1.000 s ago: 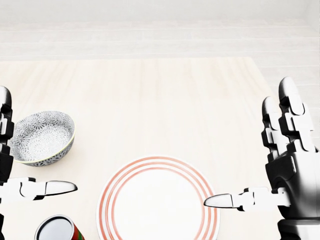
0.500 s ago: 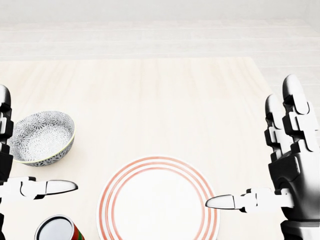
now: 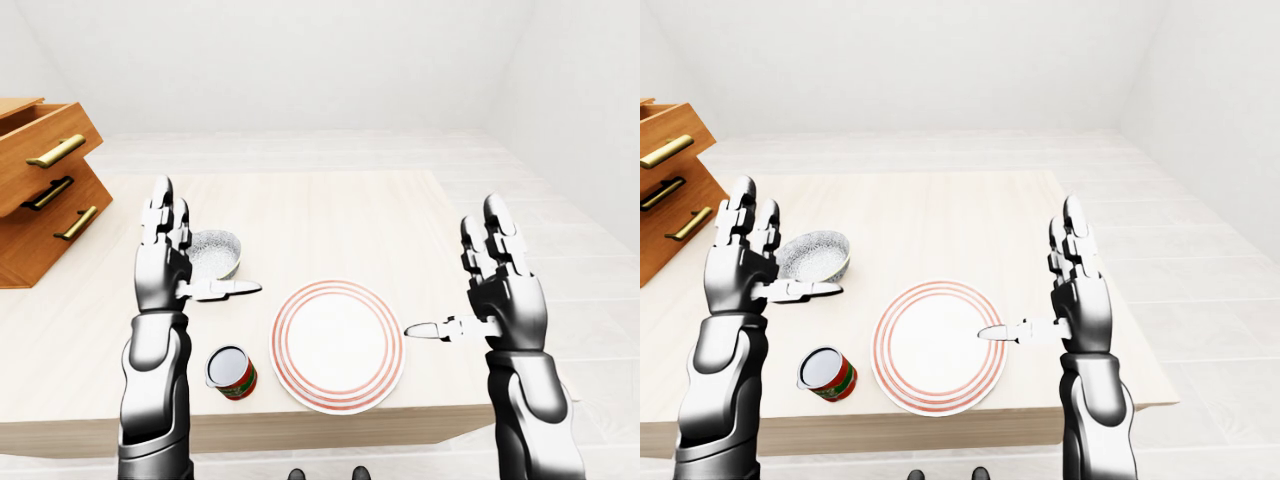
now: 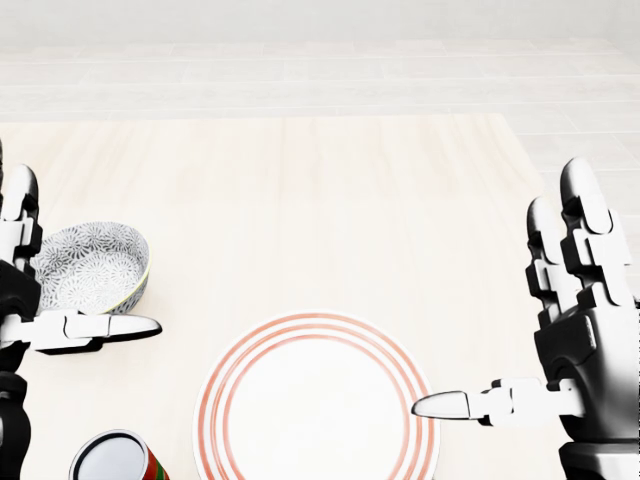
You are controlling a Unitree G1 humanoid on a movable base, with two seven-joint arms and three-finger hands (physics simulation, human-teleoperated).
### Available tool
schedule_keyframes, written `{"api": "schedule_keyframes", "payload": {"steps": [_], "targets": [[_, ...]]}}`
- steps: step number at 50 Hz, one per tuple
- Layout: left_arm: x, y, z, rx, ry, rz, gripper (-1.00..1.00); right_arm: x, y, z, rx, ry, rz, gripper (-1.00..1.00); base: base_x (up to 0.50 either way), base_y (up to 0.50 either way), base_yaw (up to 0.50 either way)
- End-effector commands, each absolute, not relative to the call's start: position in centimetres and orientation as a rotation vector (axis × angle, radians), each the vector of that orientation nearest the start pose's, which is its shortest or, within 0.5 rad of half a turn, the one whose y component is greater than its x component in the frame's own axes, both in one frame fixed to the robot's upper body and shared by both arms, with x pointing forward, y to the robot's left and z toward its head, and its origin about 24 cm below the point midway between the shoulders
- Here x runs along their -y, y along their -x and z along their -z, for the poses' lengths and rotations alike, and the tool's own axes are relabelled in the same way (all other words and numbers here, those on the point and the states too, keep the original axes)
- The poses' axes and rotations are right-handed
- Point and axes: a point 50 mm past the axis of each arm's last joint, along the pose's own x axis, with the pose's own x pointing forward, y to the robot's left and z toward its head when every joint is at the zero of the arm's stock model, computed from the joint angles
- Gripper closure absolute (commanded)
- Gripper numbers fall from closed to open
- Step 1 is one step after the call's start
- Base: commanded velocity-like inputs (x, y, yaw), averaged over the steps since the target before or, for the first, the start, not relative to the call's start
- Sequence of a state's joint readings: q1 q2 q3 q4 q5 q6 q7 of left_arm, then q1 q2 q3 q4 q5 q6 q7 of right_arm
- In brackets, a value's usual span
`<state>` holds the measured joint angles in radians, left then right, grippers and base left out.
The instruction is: Put the bowl on the plate.
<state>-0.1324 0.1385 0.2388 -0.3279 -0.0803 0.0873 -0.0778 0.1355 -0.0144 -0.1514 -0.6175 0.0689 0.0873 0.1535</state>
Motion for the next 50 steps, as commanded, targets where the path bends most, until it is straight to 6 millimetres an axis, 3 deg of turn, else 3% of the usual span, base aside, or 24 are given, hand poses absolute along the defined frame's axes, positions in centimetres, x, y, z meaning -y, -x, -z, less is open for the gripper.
{"api": "schedule_keyframes", "payload": {"steps": [1, 10, 20, 35, 50], "targets": [[-21.5, -27.0, -14.7, 0.348, -0.156, -0.123, -1.0, 18.4, -21.0, -13.5, 0.357, 0.025, 0.005, -1.0, 0.0, 0.0, 0.0], [-22.7, -28.0, -15.7, 0.366, -0.184, -0.164, -1.0, 18.6, -20.8, -13.4, 0.351, 0.023, 0.007, -1.0, 0.0, 0.0, 0.0], [-23.6, -30.5, -14.7, 0.277, -0.189, -0.191, -1.0, 18.8, -20.6, -13.6, 0.362, 0.028, 0.009, -1.0, 0.0, 0.0, 0.0], [-23.8, -31.2, -16.3, 0.308, -0.294, -0.183, -1.0, 19.0, -20.7, -14.2, 0.388, 0.035, 0.011, -1.0, 0.0, 0.0, 0.0], [-23.9, -32.0, -16.7, 0.285, -0.431, -0.196, -1.0, 19.2, -20.4, -14.2, 0.388, 0.025, 0.009, -1.0, 0.0, 0.0, 0.0]]}}
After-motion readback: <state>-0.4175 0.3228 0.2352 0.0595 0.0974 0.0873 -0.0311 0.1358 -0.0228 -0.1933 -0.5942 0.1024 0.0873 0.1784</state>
